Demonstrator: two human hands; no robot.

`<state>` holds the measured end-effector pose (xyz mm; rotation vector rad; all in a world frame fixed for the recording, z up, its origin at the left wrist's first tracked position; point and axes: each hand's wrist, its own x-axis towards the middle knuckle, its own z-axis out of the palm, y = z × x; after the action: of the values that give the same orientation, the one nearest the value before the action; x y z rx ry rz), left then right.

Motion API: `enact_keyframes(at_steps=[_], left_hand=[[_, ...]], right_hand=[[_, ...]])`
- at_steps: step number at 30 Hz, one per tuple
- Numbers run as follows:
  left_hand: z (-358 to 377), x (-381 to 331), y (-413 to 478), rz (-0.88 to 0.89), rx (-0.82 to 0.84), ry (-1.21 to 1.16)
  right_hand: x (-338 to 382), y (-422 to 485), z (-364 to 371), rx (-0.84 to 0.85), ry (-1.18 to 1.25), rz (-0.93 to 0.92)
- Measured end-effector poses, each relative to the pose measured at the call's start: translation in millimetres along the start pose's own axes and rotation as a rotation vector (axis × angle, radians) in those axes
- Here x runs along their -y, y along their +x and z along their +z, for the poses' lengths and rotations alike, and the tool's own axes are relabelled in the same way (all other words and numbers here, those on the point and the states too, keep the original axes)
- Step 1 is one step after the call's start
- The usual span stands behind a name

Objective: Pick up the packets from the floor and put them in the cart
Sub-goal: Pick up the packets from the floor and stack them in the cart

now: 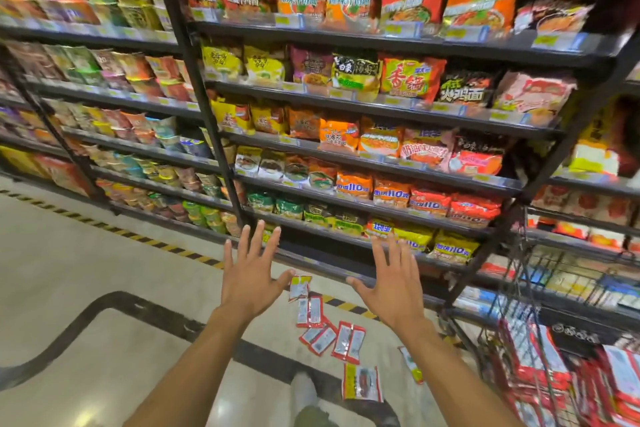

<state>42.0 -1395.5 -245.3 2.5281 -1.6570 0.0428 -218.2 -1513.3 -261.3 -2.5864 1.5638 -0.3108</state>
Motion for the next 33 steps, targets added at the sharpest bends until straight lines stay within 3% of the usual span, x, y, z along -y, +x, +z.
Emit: enact_keyframes(at_steps=[9, 17, 24, 33], left_hand=[[72, 62, 187, 0.116, 0.181, 0.019], [196, 90, 319, 0.267, 0.323, 0.027], [402, 122, 397, 0.386, 0.393, 0.033], [729, 178, 391, 0.291, 0.543, 0.040]], right_hand=[[36, 162, 117, 0.111, 0.108, 0.145], [52, 250, 243, 0.215, 0.122, 0.234], [38, 297, 420, 0.241, 0.109, 0.331], [17, 292, 736, 0.354, 0.153, 0.367]])
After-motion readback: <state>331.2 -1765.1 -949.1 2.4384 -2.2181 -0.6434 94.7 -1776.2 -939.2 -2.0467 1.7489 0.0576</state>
